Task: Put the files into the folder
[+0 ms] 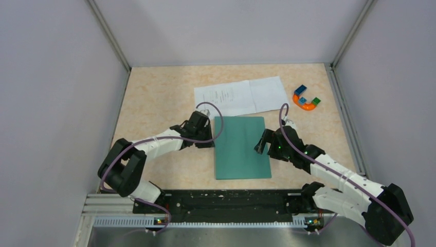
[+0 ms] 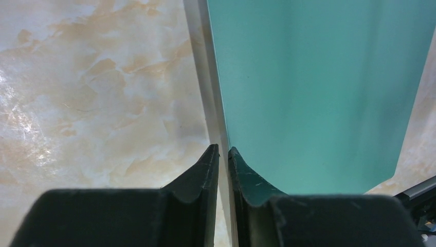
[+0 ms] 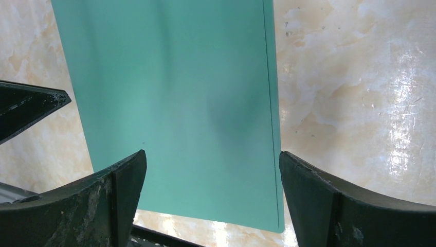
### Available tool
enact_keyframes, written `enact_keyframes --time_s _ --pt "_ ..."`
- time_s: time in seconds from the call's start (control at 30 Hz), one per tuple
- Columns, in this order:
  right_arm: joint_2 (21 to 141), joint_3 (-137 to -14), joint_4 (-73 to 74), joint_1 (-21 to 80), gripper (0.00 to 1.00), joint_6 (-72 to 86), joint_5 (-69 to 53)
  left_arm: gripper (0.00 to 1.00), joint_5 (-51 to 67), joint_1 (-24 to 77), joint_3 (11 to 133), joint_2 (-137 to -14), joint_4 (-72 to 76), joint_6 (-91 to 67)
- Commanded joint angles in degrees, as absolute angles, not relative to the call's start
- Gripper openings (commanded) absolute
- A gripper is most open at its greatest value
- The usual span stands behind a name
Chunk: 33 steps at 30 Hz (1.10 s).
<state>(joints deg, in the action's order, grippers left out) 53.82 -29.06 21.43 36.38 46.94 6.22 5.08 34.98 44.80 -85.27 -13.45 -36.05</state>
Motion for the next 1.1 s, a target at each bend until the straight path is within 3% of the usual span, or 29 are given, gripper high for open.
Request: enact_keyframes --time_s 0.0,0.5,0.77,1.07 --pt "54.0 -30.7 19.5 36.9 0.99 46.5 6.5 0.17 5.1 35.2 45.1 -85.4 -10.9 -35.4" --pt "54.2 -30.1 19.0 36.9 0.99 46.6 6.3 0.14 7.4 35.4 44.7 -87.4 -8.7 -34.9" --pt "54.0 -29.6 19.1 36.9 0.99 46.6 6.5 0.0 2.5 35.5 45.1 -88.8 -11.6 -35.2" --pt "54.3 -30.3 19.1 36.9 0.99 45.8 6.6 0.0 0.9 35.5 44.3 -91.0 -12.4 -34.6"
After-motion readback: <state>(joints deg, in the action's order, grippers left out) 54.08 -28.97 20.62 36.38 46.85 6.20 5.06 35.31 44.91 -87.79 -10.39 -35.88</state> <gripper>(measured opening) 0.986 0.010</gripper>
